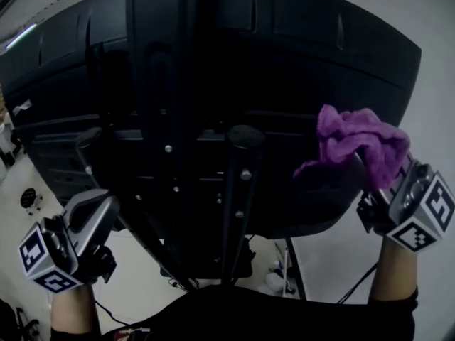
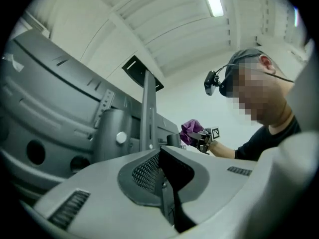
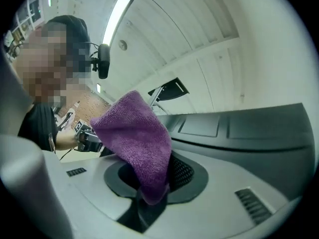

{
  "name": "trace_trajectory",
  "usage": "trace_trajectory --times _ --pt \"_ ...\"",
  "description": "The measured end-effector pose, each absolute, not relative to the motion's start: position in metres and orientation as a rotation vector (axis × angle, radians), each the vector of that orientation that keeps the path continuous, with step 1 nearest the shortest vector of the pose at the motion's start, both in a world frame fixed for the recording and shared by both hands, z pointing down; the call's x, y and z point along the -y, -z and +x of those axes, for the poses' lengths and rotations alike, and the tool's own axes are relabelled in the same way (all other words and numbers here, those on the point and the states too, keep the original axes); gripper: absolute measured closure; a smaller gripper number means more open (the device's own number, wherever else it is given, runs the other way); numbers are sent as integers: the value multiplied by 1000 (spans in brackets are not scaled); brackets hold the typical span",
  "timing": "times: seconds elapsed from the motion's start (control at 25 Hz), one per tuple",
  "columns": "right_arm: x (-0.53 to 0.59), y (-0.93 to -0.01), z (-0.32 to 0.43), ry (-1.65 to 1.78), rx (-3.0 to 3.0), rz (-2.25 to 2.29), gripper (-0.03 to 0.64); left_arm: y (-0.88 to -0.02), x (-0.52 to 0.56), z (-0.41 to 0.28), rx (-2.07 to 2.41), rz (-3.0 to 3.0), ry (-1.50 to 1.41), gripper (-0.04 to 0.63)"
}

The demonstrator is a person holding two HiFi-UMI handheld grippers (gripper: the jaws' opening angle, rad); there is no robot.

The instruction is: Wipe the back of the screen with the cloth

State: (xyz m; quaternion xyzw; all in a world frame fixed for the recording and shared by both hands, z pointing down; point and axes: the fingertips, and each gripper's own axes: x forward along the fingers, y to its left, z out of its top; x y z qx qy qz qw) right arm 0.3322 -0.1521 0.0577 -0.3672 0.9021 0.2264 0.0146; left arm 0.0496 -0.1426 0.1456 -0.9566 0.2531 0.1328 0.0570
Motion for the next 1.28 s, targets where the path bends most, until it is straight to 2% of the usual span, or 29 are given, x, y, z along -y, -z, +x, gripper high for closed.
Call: trace_trajectory --times 0.24,0.4,0.48,0.68,0.92,1.08,1.28 --pt "182 5 341 -1032 -2697 -1253 522 -82 147 100 -741 -2830 -318 600" --pt "216 38 322 -1423 -2503 -1509 522 -52 157 124 -710 -2806 -277 600" --pt "232 52 306 -1597 -2395 -1615 522 -45 162 133 -692 -2806 -257 600" --pt "265 75 268 -1737 -2261 -1767 522 -42 170 145 -634 -2815 -231 600" --pt "279 86 230 -2090 -2122 -1852 520 -45 174 136 -613 -2834 -229 600" --pt "280 81 267 -2231 -2038 -1972 520 -43 170 136 -584 -2827 -236 600" --pt "279 76 350 -2289 -1901 -2163 520 -48 172 139 -590 -2831 -247 600"
